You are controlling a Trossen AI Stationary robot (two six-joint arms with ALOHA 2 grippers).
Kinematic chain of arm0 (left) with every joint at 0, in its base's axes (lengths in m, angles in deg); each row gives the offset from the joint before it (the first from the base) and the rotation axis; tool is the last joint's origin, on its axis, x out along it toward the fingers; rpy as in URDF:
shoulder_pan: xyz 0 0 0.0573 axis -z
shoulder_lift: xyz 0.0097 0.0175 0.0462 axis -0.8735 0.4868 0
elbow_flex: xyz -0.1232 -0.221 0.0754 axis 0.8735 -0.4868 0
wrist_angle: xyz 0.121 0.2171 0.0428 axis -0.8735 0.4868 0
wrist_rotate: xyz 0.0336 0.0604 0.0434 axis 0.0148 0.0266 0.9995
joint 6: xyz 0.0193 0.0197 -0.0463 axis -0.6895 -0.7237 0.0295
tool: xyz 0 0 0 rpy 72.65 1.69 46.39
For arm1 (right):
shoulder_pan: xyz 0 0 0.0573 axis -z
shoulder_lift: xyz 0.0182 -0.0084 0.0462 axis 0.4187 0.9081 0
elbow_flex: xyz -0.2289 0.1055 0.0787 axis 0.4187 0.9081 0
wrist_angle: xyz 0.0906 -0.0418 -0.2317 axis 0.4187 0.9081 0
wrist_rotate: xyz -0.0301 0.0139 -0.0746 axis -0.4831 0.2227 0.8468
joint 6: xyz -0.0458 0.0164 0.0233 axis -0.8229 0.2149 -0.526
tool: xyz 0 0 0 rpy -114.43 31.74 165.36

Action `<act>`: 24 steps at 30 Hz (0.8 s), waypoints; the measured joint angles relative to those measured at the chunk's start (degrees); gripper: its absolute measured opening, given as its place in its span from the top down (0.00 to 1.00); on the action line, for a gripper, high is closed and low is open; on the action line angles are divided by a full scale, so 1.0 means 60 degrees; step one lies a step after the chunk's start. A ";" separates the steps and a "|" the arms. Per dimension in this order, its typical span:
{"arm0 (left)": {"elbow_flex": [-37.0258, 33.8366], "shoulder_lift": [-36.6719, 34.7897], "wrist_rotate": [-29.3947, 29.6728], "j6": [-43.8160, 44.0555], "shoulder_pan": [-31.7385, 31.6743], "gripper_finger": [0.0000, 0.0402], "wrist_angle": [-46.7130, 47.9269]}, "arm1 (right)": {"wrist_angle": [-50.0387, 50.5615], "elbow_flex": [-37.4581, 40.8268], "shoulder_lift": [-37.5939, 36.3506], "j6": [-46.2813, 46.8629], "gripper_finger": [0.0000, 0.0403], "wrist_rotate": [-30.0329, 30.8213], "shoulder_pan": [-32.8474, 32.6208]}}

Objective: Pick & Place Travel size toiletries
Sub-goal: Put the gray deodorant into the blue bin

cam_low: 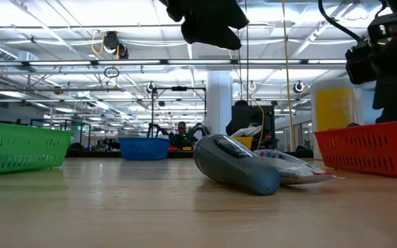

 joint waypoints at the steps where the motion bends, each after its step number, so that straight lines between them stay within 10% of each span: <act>1: 0.0000 0.0000 0.0000 -0.0074 0.0043 0.29 0.0014 | -0.0024 0.0000 -0.0029 0.0018 0.57 -0.0170 0.0007; 24: 0.1337 0.0000 -0.1133 -0.2323 0.0680 0.29 0.3649 | -0.7212 0.0000 -0.1315 -0.3447 0.62 0.0487 0.0011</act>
